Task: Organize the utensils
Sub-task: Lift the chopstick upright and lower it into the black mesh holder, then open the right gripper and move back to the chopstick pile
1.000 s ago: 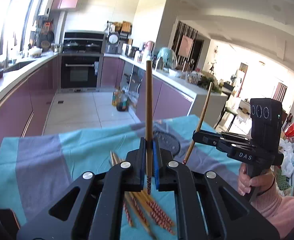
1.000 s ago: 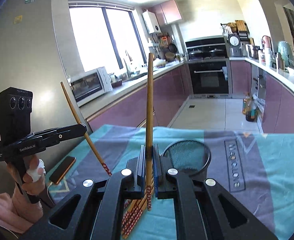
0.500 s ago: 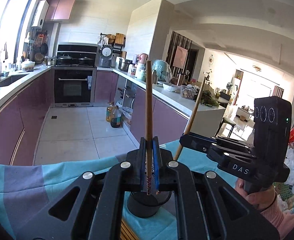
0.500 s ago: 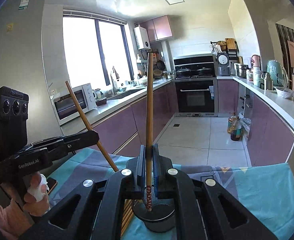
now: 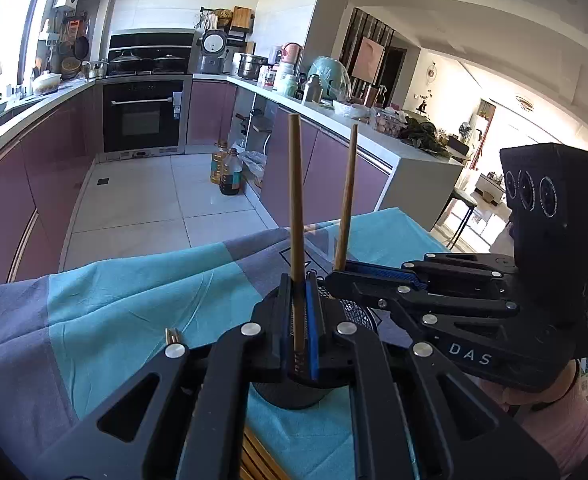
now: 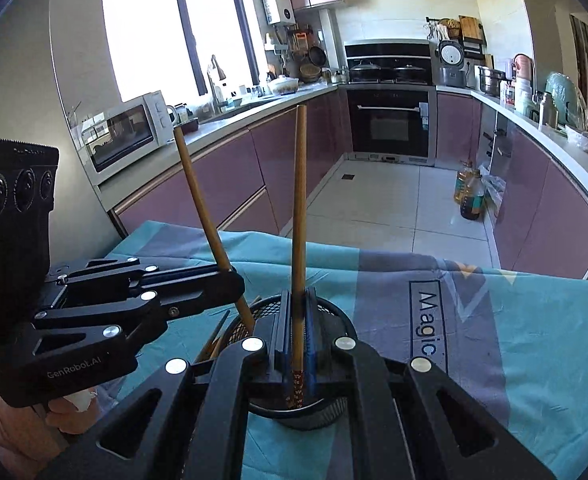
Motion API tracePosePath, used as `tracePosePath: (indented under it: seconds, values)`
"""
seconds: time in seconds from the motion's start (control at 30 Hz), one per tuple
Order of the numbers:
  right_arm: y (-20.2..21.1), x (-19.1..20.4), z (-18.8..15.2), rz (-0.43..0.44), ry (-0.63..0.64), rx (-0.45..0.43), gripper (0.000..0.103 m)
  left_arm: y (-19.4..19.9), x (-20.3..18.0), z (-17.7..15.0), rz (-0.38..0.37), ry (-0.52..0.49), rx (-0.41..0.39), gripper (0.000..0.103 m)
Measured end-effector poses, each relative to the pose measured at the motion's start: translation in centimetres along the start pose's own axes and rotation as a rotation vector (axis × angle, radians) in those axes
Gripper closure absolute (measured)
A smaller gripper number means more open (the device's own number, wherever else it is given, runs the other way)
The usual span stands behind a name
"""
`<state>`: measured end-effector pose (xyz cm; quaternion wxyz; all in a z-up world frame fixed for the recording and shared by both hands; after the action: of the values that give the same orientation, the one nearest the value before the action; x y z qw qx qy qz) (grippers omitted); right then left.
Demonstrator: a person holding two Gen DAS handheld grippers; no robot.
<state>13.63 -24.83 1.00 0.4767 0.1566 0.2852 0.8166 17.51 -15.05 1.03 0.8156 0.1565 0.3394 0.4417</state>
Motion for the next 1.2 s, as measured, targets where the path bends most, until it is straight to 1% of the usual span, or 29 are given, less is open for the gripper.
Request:
tracePosePath:
  seconds: [0.23, 0.27, 0.33, 0.37, 0.4, 0.43, 0.53, 0.6, 0.67, 0.7, 0.73, 0.83, 0.9, 1.0, 1.1, 1.2]
  values:
    - [-1.2, -0.2, 0.4, 0.001, -0.038, 0.017, 0.096, -1.2, 0.6, 0.1, 0.01, -0.006, 0.014, 0.095]
    - [-1.3, -0.2, 0.4, 0.001, -0.044, 0.017, 0.095, -1.3, 0.9, 0.2, 0.018, -0.004, 0.012, 0.093]
    - [-1.4, -0.5, 0.3, 0.002, -0.066, 0.008, 0.094, -1.6, 1.3, 0.3, 0.021, 0.001, 0.01, 0.085]
    - [-1.4, -0.6, 0.3, 0.001, -0.075, 0.005, 0.094, -1.4, 1.3, 0.3, 0.022, 0.004, 0.007, 0.082]
    - [-1.2, -0.7, 0.3, -0.005, -0.083, 0.0, 0.091, -1.3, 1.4, 0.3, 0.026, 0.005, 0.003, 0.077]
    - [-1.1, -0.9, 0.2, -0.009, -0.088, -0.005, 0.088, -1.0, 1.7, 0.4, 0.032, 0.005, -0.002, 0.076]
    - [-0.2, -0.8, -0.1, -0.018, -0.088, -0.027, 0.085, 0.1, 2.4, 0.1, 0.039, 0.011, -0.027, 0.074]
    - [0.6, -0.6, -0.3, -0.02, -0.084, -0.048, 0.082, 1.0, 3.1, -0.1, 0.061, 0.011, -0.055, 0.071]
    - [2.0, -0.1, -0.5, 0.0, -0.079, -0.08, 0.081, 2.8, 3.7, -0.4, 0.08, 0.004, -0.093, 0.068]
    - [2.6, 0.3, -0.6, 0.012, -0.072, -0.096, 0.078, 3.8, 4.0, -0.6, 0.093, -0.001, -0.114, 0.064]
    - [3.3, 0.7, -0.7, 0.025, -0.063, -0.111, 0.074, 4.7, 4.5, -1.0, 0.108, -0.004, -0.128, 0.061]
    - [5.0, 2.5, -1.3, 0.072, -0.015, -0.138, 0.067, 7.2, 5.9, -2.2, 0.156, -0.013, -0.147, 0.059]
    - [5.6, 3.8, -1.9, 0.101, 0.015, -0.139, 0.065, 8.3, 7.1, -3.4, 0.184, -0.015, -0.134, 0.059]
    - [5.2, 5.8, -3.1, 0.145, 0.044, -0.101, 0.065, 8.8, 9.1, -5.7, 0.242, -0.017, -0.086, 0.059]
    - [3.6, 7.3, -4.5, 0.161, 0.056, -0.037, 0.065, 8.7, 11.2, -7.8, 0.259, 0.006, -0.027, 0.059]
    - [1.3, 8.1, -6.0, 0.187, 0.03, 0.03, 0.065, 8.1, 12.1, -9.8, 0.269, 0.016, 0.017, 0.059]
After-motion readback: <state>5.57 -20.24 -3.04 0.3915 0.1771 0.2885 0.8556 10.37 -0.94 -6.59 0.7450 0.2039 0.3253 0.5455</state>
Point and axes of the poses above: each gripper's, at about its wrist camera, not at the fingertips, and y roughly against the way its jaws point, x to its left, z to its top, the point moved 2 cm from there along -y, roughly the way its jaws point, and after that the axes turned 14 degrees about y, right-handed, at the moved point
